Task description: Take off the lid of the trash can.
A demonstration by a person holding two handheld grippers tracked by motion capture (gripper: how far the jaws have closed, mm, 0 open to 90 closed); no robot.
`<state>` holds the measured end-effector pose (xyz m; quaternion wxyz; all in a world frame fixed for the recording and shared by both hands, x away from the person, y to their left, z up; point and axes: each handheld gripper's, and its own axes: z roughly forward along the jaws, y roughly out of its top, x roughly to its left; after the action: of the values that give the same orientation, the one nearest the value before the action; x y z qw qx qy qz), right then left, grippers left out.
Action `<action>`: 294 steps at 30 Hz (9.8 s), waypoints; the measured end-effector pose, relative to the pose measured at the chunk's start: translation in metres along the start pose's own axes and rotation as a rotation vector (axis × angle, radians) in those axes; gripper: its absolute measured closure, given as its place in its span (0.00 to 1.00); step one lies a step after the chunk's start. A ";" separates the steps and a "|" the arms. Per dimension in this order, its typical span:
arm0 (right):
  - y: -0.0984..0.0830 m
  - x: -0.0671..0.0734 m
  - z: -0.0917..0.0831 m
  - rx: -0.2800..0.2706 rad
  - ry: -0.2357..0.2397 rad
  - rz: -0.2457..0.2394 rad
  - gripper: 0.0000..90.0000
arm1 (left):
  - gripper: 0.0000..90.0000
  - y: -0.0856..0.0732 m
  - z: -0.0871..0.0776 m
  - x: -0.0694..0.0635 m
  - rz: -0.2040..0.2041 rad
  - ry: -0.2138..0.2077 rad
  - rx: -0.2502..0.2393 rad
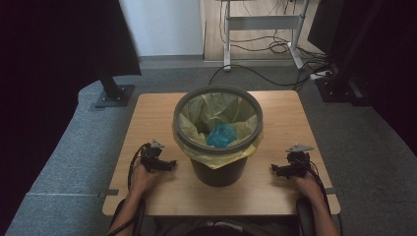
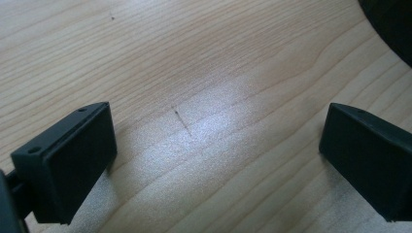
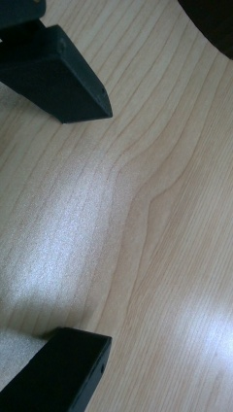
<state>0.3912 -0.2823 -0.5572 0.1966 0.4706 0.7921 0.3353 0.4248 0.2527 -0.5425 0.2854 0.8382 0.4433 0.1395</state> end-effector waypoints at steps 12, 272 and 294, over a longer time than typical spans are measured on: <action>0.000 0.001 0.000 -0.001 0.008 -0.009 0.00 | 0.03 0.010 -0.008 0.004 -0.007 -0.034 0.050; 0.000 0.002 0.000 0.000 0.006 -0.007 0.00 | 0.87 0.030 -0.163 0.134 -0.314 -0.018 -0.137; 0.000 0.002 0.000 0.000 0.006 -0.007 0.00 | 0.87 -0.008 -0.086 0.133 -0.358 0.013 -0.089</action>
<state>0.3895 -0.2805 -0.5572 0.1953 0.4665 0.7945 0.3360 0.4530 0.3959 -0.4811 0.3396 0.7316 0.5806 0.1112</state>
